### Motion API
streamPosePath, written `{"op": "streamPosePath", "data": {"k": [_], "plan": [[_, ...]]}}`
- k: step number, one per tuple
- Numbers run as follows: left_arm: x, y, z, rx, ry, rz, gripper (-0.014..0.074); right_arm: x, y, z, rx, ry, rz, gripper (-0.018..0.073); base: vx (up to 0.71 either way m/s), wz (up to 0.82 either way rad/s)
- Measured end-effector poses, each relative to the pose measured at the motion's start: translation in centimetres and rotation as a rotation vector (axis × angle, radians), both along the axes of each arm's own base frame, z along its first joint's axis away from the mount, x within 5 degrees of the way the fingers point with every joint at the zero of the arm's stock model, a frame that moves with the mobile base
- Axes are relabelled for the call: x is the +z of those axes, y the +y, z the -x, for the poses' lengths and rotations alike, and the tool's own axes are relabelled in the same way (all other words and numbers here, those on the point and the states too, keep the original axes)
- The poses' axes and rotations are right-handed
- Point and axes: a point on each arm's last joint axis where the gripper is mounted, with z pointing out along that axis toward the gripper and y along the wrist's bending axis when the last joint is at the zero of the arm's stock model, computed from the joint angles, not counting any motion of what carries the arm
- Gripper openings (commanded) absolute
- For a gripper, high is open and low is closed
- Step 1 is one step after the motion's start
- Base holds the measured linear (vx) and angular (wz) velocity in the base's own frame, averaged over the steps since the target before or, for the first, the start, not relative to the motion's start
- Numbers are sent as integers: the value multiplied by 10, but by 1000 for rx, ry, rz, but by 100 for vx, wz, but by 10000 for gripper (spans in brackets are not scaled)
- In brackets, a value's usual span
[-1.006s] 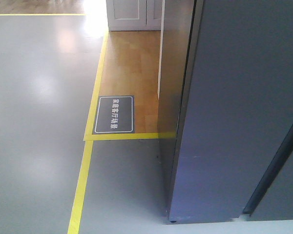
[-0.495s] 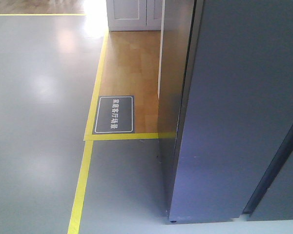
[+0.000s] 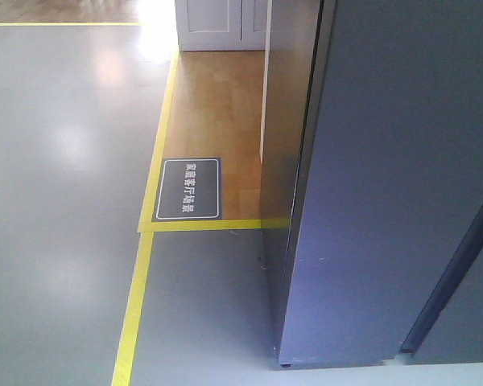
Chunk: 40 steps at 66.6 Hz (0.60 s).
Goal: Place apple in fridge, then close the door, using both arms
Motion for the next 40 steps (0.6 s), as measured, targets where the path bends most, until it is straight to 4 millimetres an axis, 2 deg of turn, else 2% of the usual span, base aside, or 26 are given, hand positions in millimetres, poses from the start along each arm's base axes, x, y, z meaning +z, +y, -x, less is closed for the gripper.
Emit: {"op": "streamPosePath", "data": {"k": [40], "plan": [[0, 0, 0, 0, 0, 1, -6, 2, 0, 0, -1, -17, -12, -3, 0, 0]]}}
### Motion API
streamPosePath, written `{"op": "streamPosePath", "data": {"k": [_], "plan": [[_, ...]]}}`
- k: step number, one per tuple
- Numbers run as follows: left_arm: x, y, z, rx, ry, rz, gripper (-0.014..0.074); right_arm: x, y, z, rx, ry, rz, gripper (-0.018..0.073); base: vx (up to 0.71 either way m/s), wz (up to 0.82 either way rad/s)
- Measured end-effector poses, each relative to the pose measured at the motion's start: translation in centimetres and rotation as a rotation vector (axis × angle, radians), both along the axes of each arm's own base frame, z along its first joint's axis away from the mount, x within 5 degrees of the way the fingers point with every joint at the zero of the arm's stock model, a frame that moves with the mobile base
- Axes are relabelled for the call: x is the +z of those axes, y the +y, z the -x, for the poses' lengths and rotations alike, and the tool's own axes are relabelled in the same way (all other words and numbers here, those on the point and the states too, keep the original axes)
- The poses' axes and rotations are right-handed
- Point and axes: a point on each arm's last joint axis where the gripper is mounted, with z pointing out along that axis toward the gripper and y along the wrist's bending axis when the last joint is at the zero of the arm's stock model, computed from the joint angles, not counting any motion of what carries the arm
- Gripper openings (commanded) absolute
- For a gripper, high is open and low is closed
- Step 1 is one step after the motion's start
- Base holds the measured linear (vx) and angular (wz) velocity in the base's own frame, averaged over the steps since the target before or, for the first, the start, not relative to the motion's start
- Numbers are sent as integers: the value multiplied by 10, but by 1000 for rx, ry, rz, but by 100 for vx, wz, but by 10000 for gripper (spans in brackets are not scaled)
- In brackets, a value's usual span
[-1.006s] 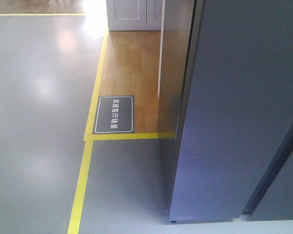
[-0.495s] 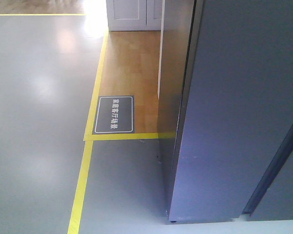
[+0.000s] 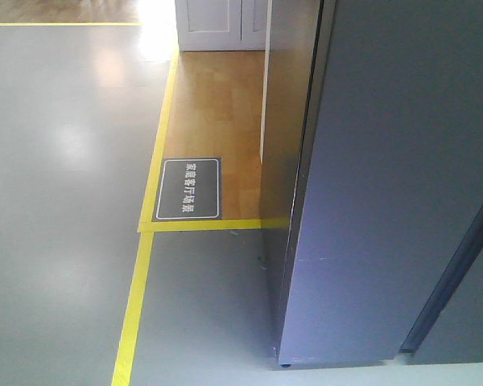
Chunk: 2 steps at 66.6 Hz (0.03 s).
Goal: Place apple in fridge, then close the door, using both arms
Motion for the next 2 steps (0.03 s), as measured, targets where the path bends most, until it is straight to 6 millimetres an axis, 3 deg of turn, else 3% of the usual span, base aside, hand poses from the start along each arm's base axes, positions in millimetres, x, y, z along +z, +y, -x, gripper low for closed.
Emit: {"op": "streamPosePath", "data": {"k": [2], "plan": [[0, 0, 0, 0, 0, 0, -6, 0, 0, 0, 0, 0, 0, -3, 0, 0]]}}
